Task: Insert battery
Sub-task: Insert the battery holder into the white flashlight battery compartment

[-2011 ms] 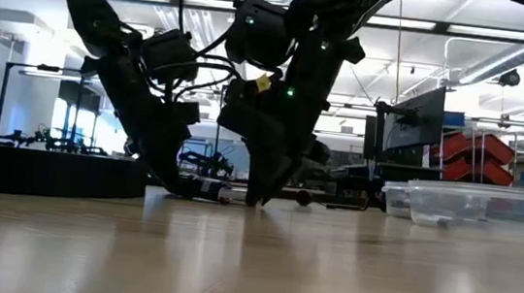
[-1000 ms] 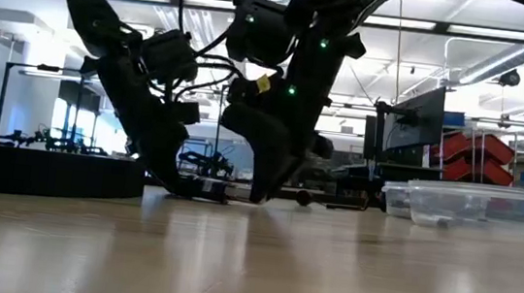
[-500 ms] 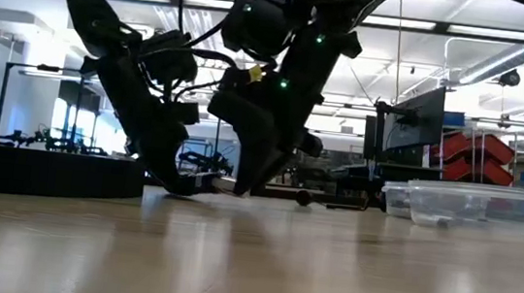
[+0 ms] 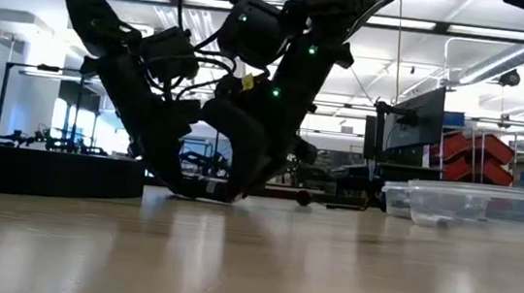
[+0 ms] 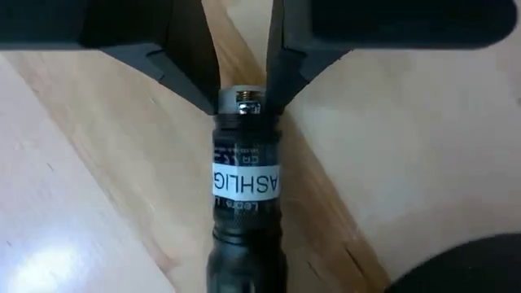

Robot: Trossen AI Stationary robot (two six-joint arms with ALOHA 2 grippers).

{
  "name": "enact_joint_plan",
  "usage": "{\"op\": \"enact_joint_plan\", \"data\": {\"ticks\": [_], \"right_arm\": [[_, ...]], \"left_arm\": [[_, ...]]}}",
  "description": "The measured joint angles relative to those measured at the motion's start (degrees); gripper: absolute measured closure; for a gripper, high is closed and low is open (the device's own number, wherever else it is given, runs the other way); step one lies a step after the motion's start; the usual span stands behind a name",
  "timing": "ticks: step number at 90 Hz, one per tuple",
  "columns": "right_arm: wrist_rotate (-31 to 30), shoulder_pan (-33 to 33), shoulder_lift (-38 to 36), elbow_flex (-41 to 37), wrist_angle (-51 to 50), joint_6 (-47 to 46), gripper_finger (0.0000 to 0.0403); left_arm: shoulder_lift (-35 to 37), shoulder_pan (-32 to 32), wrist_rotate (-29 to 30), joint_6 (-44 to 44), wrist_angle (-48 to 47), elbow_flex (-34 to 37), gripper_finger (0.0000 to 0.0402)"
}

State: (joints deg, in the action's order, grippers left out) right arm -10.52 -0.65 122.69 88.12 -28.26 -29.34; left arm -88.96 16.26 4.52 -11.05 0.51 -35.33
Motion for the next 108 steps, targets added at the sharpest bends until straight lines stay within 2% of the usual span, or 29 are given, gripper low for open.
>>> {"op": "enact_joint_plan", "data": {"ticks": [28, 47, 59, 75, 108], "right_arm": [[1.6, 0.5, -2.8, 0.4, -2.6, 3.8, 0.0241], [2.0, 1.4, -4.4, 0.5, -7.4, 8.6, 0.0224], [1.9, 1.7, -3.8, 0.2, -6.9, 7.8, 0.0240], [2.1, 2.2, -1.4, 0.1, -4.9, 6.8, 0.0283], [2.5, 2.4, 0.0, 0.0, 2.9, 8.4, 0.0366]], "left_arm": [[0.0, -0.1, 0.1, 0.0, -0.4, 0.0, 0.0280], [0.0, -0.1, 0.1, 0.0, -0.5, 0.0, 0.0280], [0.0, -0.1, 0.1, -0.2, -0.5, 0.0, 0.0280], [0.0, -0.2, -2.5, -0.7, -0.5, -0.1, 0.0280], [0.0, -3.0, -2.4, -1.5, -0.7, -0.1, 0.0280]]}}
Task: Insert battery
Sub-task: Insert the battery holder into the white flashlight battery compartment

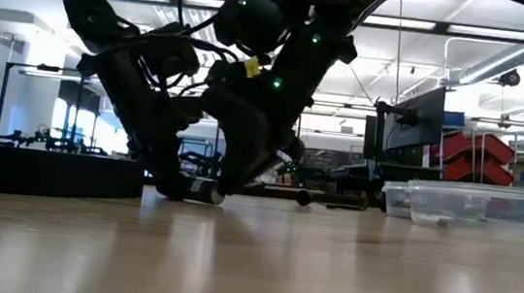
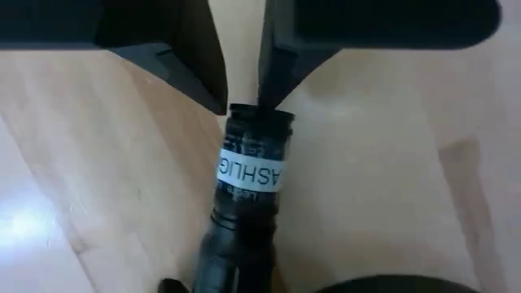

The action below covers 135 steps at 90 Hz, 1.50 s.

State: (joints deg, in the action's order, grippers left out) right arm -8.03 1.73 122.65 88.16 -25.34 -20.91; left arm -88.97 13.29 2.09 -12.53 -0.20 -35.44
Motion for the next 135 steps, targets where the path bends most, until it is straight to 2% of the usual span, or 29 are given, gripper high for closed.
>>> {"op": "enact_joint_plan", "data": {"ticks": [17, 41, 52, 63, 76, 87, 96, 117, 135], "right_arm": [[-1.2, 0.3, -0.9, 0.1, -3.7, 1.3, 0.0397], [-1.4, 3.5, -4.8, 0.4, -10.0, 1.6, 0.0402], [-3.8, 5.0, -6.4, 0.4, -12.1, 1.3, 0.0402], [-5.0, 7.8, -8.2, 0.4, -15.7, 0.0, 0.0401], [-5.9, 12.2, -10.7, 0.3, -17.2, -2.9, 0.0401], [-9.2, 16.4, -11.6, 0.3, -16.6, -5.7, 0.0401], [-11.5, 19.1, -11.8, 0.3, -15.3, -7.2, 0.0400], [-11.5, 22.1, -11.3, 0.2, -14.2, -12.7, 0.0400], [-11.6, 23.2, -11.3, 0.2, -14.3, -14.5, 0.0400]], "left_arm": [[1.5, -0.3, -1.6, 0.5, -0.3, -0.3, 0.0281], [10.6, -1.6, -2.3, 11.7, 0.3, -1.3, 0.0280], [12.5, -2.5, -7.5, 13.0, 0.7, -1.2, 0.0278], [12.2, -6.9, -10.2, 14.8, 0.7, -1.0, 0.0263], [10.2, -16.2, -8.7, 15.8, 1.4, -0.9, 0.0227], [7.2, -23.5, 2.3, 16.1, 4.7, -0.9, 0.0191], [3.2, -25.4, 8.9, 15.9, 8.3, -1.5, 0.0167], [-6.2, -24.7, 7.7, 13.4, 6.9, -5.6, 0.0142], [-10.2, -24.9, 7.2, 10.1, 2.6, -8.8, 0.0155]]}}
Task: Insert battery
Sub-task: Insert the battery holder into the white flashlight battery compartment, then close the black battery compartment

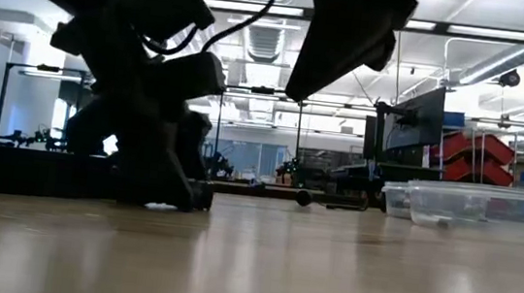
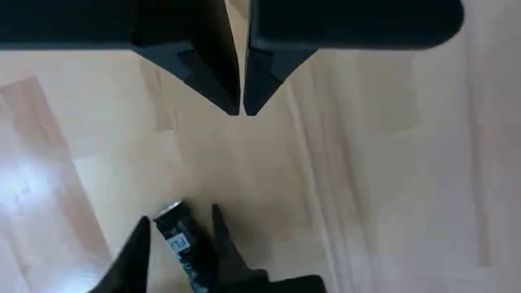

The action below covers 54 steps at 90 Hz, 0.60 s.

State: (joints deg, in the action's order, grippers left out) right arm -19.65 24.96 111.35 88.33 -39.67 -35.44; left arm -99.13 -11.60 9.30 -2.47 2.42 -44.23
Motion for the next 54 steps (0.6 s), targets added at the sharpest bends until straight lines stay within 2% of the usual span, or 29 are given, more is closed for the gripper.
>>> {"op": "enact_joint_plan", "data": {"ticks": [9, 23, 44, 54], "right_arm": [[-0.8, 0.2, -1.1, 0.0, -1.6, -0.6, 0.0400], [-7.1, 0.4, -6.2, 0.0, -6.2, -0.9, 0.0400], [-12.1, -0.3, -11.7, -0.3, -11.6, 0.4, 0.0400], [-16.0, -1.4, -12.8, -0.3, -13.6, 2.9, 0.0400]], "left_arm": [[-0.2, 0.0, -0.1, -4.0, -1.8, -0.7, 0.0178], [0.3, 0.1, -0.1, -9.1, -4.5, -1.3, 0.0229], [0.4, 0.1, 0.8, -15.8, -7.3, -1.8, 0.0295], [0.7, 0.1, 1.2, -15.9, -6.5, -1.6, 0.0300]]}}
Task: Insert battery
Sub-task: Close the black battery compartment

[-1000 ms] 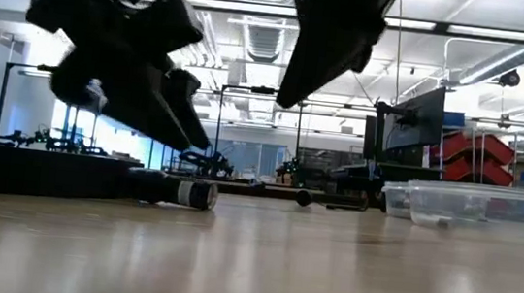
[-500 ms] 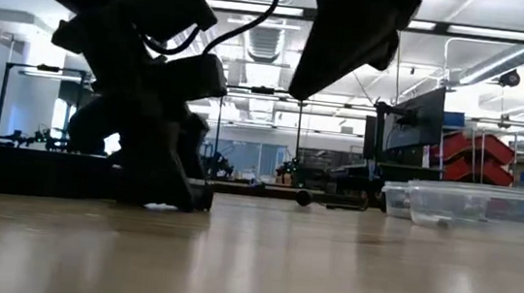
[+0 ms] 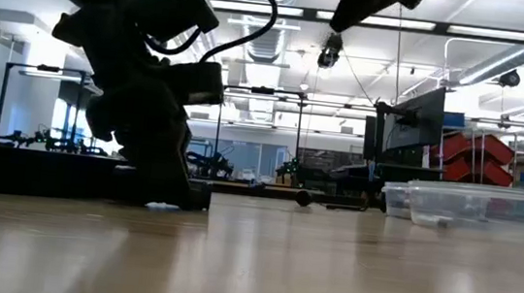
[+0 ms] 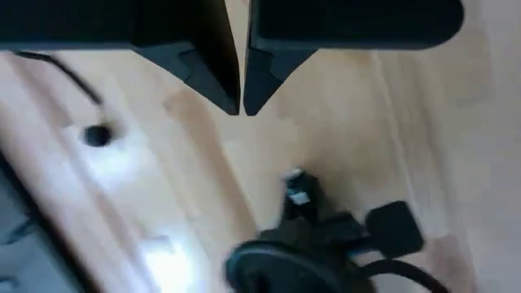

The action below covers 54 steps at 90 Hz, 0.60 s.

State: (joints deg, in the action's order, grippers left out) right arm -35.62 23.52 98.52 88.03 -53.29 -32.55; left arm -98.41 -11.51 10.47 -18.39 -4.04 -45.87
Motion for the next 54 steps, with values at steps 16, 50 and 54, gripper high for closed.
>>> {"op": "enact_joint_plan", "data": {"ticks": [16, 50, 54], "right_arm": [[-17.3, -0.8, -1.3, 0.0, -0.6, 13.0, 0.0400], [-8.5, -12.4, -1.3, -0.5, -0.5, 41.9, 0.0400], [-0.2, -15.3, -1.3, -0.5, -0.1, 43.7, 0.0400]], "left_arm": [[5.4, 0.0, 0.5, 1.3, 8.6, 2.2, 0.0300], [25.5, 0.4, 5.7, 8.6, 40.1, 19.7, 0.0300], [26.5, 0.4, 5.7, 9.2, 44.3, 22.1, 0.0300]]}}
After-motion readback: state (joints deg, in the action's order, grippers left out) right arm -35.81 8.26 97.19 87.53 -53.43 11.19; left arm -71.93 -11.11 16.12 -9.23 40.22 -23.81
